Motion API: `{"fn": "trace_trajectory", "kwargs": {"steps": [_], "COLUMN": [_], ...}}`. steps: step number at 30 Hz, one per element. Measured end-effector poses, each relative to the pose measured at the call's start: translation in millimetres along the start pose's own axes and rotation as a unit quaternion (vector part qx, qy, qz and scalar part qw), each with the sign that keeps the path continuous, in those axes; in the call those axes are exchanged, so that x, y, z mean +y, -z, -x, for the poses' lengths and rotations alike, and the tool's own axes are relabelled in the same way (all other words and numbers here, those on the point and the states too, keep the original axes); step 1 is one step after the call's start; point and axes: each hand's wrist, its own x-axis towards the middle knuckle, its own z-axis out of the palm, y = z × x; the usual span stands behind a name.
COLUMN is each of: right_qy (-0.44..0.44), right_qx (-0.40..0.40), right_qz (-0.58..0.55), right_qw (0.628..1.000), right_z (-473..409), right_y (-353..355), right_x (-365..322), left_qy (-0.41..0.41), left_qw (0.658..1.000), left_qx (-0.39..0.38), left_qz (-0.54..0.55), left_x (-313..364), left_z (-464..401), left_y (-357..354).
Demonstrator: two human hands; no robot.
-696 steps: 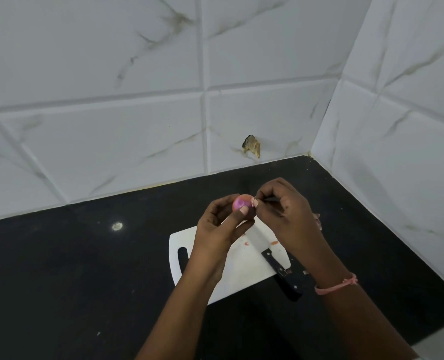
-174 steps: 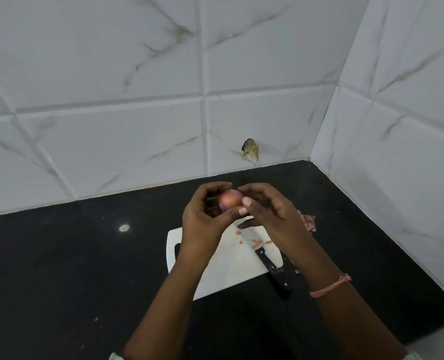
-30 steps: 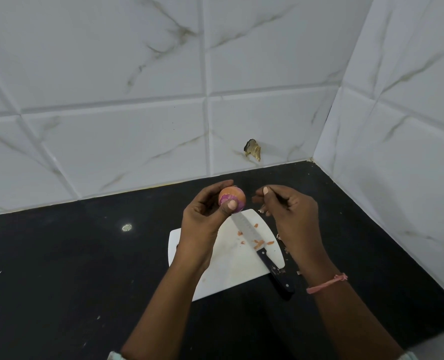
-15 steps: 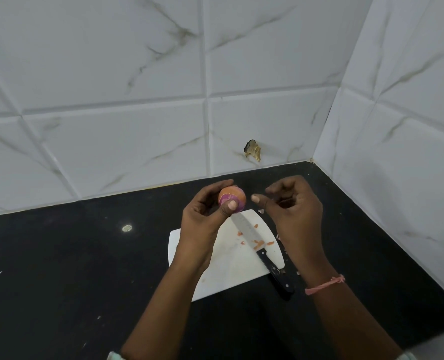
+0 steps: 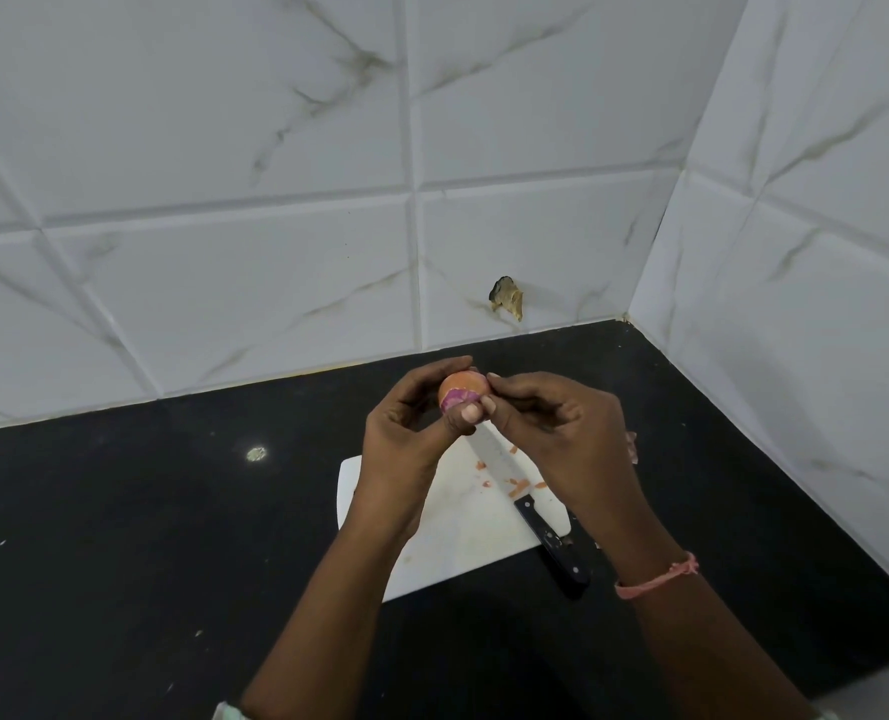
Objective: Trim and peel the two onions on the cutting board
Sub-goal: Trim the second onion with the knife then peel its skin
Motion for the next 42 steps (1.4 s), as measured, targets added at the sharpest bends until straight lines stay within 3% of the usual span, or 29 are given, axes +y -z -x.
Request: {"fn": "trace_trajectory", "kwargs": {"steps": [14,20,27,36,42], "right_qy": [0.055,-0.005,0.025,0.017,-0.065], "right_qx": [0.066,0.032,0.053,0.048,0.023], "right_qz": [0.067,0.000,0.038,0.005,-0.017], "right_qw": [0.994,0.999,0.998,0.999,0.997], "right_z": [5.6,2.9,5.1,5.1,3.7], "right_y": [-11.0,-7.0,-8.3,-6.5,1.7], "right_x": [5.9,1.5,4.0,-1.7,-8.7], "left_qy": [0.001,0.000,-0.006,-0.010,-0.046], "left_qw": [1.000,1.000,1.000,1.000,0.998], "left_qx": [0.002,0.010,0.014,0.017,0.044], "left_qz": [-0.005,-0.003,-0.015,-0.001,-0.026], "left_x": [-0.2,2.5,4.5,9.9,11.0], "left_z": [0.2,0.1,2.6,4.7,8.1], "left_y": [1.9,1.7,0.8,-1.6,-4.3]}}
